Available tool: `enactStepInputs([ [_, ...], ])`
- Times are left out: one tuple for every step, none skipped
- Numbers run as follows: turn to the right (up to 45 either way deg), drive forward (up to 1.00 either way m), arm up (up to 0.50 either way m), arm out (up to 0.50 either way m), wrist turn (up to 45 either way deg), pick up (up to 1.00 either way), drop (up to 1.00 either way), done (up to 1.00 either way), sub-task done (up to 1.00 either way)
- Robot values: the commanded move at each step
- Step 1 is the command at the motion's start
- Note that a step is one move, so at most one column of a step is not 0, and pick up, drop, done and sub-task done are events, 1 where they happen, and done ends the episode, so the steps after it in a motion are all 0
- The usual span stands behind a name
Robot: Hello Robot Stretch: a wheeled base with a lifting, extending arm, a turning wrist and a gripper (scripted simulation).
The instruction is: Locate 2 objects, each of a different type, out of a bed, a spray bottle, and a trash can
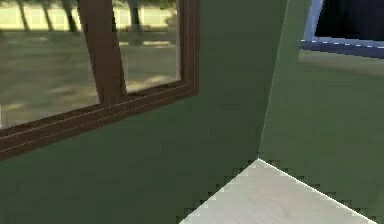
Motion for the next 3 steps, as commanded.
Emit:
enactStepInputs([
  [45.0, 0.00, 0.00, 0.00, 0.0, 0.00, 0.00, 0.00, 0.00],
  [45.0, 0.00, 0.00, 0.00, 0.0, 0.00, 0.00, 0.00, 0.00],
  [39.0, 0.00, 0.00, 0.00, 0.0, 0.00, 0.00, 0.00, 0.00],
])
